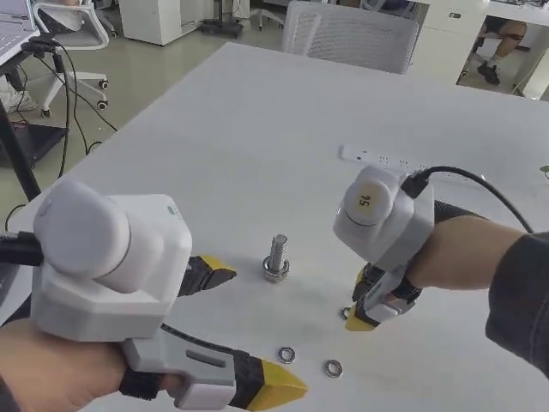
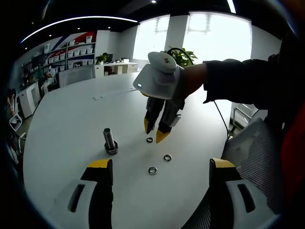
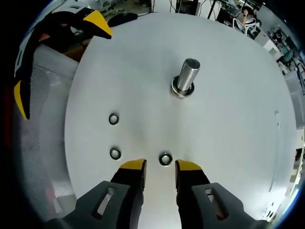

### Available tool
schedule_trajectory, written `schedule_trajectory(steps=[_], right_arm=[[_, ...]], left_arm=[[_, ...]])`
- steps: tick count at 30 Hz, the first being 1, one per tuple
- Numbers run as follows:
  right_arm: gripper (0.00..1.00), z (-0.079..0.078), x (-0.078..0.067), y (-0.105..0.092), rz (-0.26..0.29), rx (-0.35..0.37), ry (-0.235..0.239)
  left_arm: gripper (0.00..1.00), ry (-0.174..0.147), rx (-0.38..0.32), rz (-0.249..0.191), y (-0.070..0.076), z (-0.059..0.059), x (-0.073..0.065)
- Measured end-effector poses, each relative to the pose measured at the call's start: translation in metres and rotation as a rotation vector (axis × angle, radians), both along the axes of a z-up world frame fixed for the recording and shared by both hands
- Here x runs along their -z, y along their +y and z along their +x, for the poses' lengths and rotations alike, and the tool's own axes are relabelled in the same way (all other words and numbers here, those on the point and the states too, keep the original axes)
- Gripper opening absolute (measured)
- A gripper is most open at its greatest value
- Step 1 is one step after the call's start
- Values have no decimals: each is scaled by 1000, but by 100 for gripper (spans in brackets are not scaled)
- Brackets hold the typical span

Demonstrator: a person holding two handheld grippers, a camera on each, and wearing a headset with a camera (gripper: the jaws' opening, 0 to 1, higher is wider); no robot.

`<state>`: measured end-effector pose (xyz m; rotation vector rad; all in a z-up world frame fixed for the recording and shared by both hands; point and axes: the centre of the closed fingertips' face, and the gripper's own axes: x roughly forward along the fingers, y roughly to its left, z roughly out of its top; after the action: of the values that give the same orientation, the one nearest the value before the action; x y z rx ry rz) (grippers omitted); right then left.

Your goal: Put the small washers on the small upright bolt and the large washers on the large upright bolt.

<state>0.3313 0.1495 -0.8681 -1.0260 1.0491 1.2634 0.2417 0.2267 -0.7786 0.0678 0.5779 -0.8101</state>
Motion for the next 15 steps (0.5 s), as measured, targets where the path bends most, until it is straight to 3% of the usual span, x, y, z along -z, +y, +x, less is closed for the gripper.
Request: schedule_trajectory(steps=[15], right_arm=[[24,3,9,0,-15,-5,0]], left_arm=[[83,5,-6,-2,2,0,1]])
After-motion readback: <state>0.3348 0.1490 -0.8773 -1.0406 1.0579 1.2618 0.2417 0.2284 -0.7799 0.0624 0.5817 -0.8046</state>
